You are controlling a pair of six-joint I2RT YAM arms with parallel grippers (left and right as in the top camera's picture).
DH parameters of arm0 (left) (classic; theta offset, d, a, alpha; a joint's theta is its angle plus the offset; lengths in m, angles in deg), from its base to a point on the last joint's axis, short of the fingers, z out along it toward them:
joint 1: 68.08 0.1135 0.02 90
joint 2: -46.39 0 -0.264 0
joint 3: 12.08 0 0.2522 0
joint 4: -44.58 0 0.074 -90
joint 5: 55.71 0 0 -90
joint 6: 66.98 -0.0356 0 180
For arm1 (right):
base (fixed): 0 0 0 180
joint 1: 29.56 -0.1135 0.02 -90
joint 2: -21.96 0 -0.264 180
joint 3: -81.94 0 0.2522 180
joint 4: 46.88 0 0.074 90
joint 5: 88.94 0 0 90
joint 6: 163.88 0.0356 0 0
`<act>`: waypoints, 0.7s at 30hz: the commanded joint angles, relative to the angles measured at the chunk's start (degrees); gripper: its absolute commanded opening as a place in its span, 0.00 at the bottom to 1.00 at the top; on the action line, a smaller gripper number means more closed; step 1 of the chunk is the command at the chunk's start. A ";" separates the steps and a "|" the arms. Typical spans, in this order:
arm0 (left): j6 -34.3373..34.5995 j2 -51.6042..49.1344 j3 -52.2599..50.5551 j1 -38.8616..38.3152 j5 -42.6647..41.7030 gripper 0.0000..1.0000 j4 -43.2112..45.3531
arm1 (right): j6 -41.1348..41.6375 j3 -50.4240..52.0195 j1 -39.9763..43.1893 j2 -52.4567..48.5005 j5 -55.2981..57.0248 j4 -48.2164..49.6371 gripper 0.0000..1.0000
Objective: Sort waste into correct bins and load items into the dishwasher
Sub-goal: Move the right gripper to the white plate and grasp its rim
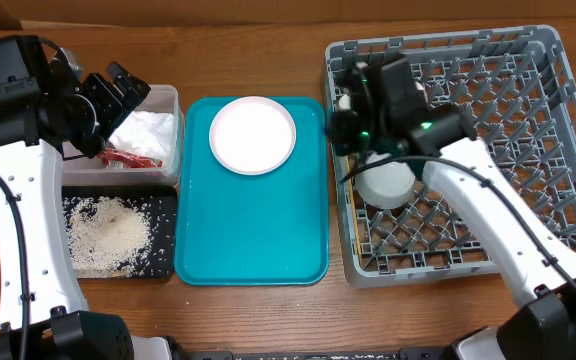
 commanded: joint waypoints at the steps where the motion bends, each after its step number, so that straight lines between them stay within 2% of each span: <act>1: 0.52 0.85 1.01 0.00 0.22 1.00 0.07 | 0.87 -0.92 -3.78 -1.27 0.17 6.73 0.29; 4: 0.52 0.85 1.01 0.00 0.22 1.00 0.09 | 0.87 -0.92 -6.86 -4.35 2.10 13.53 0.31; 9: 0.52 0.85 1.01 0.00 0.22 1.00 0.07 | 0.00 -0.92 -11.39 -12.50 10.12 24.33 0.43; 14: 0.52 0.85 1.01 0.00 0.22 1.00 0.07 | -0.26 -0.92 -13.84 -20.48 9.70 33.68 0.46; 18: 0.52 0.85 1.01 0.00 0.22 1.00 0.07 | -3.63 -0.92 -15.89 -24.30 3.13 35.87 0.47; 21: 0.52 0.85 1.01 0.00 0.22 1.00 0.09 | -10.16 -0.92 -18.45 -26.80 2.54 35.30 0.49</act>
